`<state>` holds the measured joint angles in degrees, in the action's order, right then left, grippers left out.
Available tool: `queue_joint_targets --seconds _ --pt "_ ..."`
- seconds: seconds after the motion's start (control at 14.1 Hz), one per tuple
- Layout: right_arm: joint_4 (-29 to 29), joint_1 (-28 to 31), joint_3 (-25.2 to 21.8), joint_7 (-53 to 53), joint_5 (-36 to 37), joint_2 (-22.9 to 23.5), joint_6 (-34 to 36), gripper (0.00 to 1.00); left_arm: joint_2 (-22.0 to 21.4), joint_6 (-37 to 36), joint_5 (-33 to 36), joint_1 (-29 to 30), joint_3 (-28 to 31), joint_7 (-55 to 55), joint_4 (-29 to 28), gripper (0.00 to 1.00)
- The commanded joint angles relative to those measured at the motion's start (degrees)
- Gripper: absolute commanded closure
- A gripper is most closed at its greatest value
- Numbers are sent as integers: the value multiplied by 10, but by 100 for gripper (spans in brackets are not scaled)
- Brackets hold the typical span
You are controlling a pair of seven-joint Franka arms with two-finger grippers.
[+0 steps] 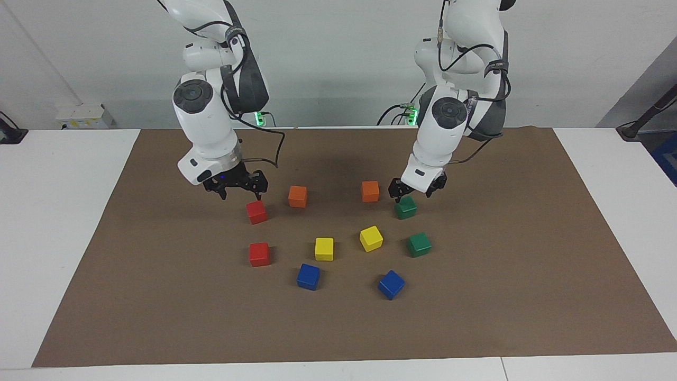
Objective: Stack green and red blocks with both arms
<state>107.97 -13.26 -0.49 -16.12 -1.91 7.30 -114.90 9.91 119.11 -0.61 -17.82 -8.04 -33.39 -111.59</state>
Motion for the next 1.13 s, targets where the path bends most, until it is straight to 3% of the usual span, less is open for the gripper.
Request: queue_joint_targets --seconds 0.0,0.42,0.64,1.06 --pt "22 -9 1 1 -7 14 -55 0 -10 58 11 -10 7 -32 -53 0" --pt "58 -9 1 139 -7 25 -97 0 -6 78 11 -6 7 -41 -79 0" --pt "83 -9 1 138 -7 27 -131 0 -2 97 11 -9 7 -59 -93 0" --pt "125 -10 1 126 -7 19 -134 0 15 119 11 -11 7 -81 -100 0"
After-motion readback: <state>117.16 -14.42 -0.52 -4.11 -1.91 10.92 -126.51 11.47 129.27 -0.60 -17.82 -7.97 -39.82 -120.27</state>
